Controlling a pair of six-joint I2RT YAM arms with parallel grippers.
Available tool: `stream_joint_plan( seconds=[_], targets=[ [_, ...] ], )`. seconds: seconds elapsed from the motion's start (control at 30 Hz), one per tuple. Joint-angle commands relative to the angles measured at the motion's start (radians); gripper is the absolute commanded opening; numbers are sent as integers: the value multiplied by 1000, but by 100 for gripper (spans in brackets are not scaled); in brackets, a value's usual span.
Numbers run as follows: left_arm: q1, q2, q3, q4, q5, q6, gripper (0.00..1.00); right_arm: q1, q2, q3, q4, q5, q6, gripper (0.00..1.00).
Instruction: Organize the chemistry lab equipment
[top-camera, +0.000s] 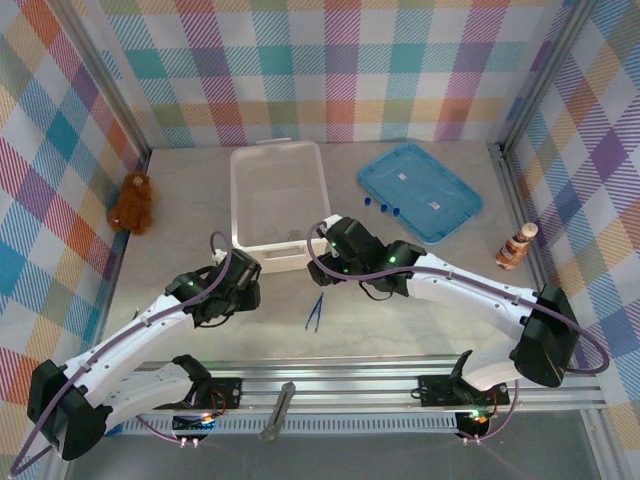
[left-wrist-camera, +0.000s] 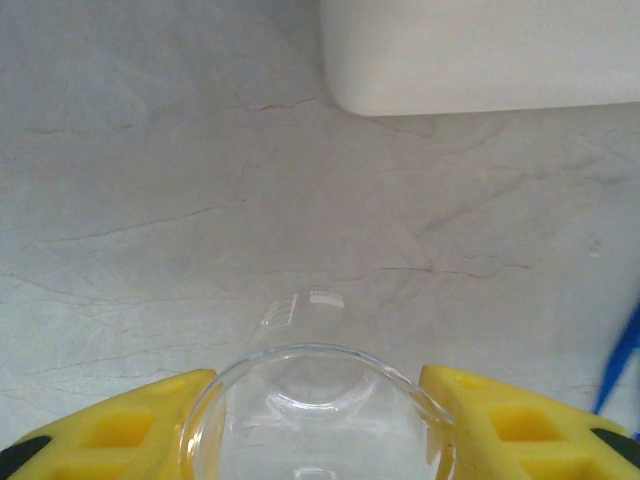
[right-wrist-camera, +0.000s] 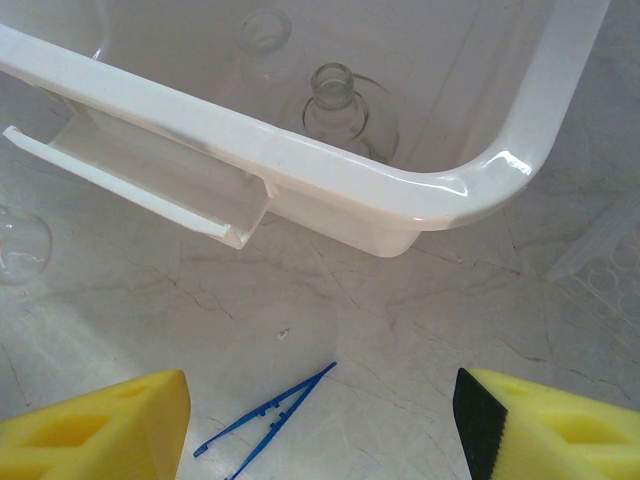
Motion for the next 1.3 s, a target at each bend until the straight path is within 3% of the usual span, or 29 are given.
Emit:
stream_joint_plan(
  seconds=[0.0,0.37,0.7,0.83,1.27],
  targets=[
    [-57,5,75,-84,-42,-35,46,8,-21,17,20,15,-7,72],
    [-275,48,240,-220,-131,-119,46,8,-62,-25,29,27,8,72],
    [-299,151,577,-313,-256,3,47,7,-103,-31,17,48,18,72],
    [-255,208,673,-255,-254,90,48,8,-116,-37,14,50,21,72],
    [56,456,758,-5,-32,250,49,7,-136,-53,7,51,21,72]
  ],
)
